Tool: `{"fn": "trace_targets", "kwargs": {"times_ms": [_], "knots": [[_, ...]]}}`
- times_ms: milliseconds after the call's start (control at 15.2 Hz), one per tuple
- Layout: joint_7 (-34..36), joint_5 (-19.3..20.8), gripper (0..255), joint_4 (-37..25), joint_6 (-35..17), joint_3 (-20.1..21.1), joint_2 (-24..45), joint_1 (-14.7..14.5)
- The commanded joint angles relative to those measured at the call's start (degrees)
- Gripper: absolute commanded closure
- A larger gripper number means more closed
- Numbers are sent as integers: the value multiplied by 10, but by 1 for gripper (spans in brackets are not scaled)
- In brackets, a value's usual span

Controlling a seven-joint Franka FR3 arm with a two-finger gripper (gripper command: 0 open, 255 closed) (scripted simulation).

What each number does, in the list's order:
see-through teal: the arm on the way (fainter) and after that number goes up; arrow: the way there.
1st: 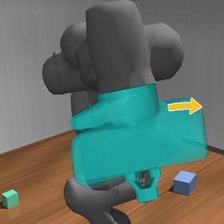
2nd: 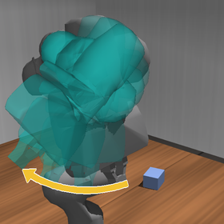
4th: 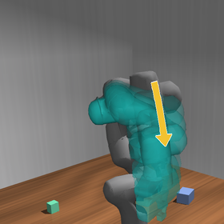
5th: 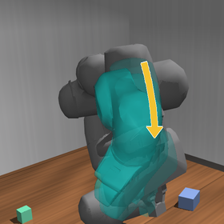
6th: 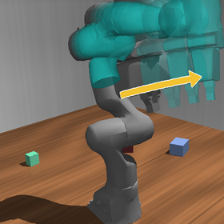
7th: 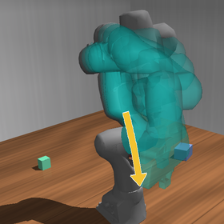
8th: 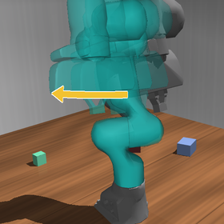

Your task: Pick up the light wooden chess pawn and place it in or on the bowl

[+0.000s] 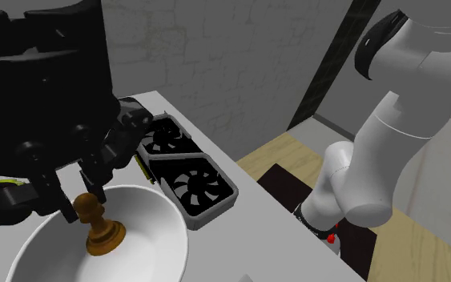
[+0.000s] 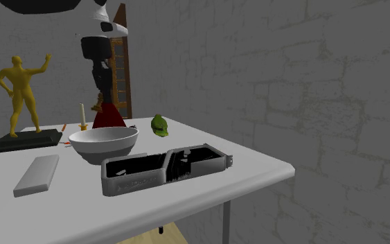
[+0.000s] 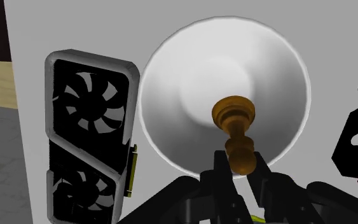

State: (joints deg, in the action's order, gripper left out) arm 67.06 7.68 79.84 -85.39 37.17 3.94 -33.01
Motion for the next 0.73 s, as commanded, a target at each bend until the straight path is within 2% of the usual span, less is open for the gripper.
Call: {"fn": "trace_targets", "kwargs": {"times_ms": [0,660], "knots": [[-1,-6,255,28,-20,-2,-10,3],[-7,-25,255,136,-106,-8,-39,12]]}}
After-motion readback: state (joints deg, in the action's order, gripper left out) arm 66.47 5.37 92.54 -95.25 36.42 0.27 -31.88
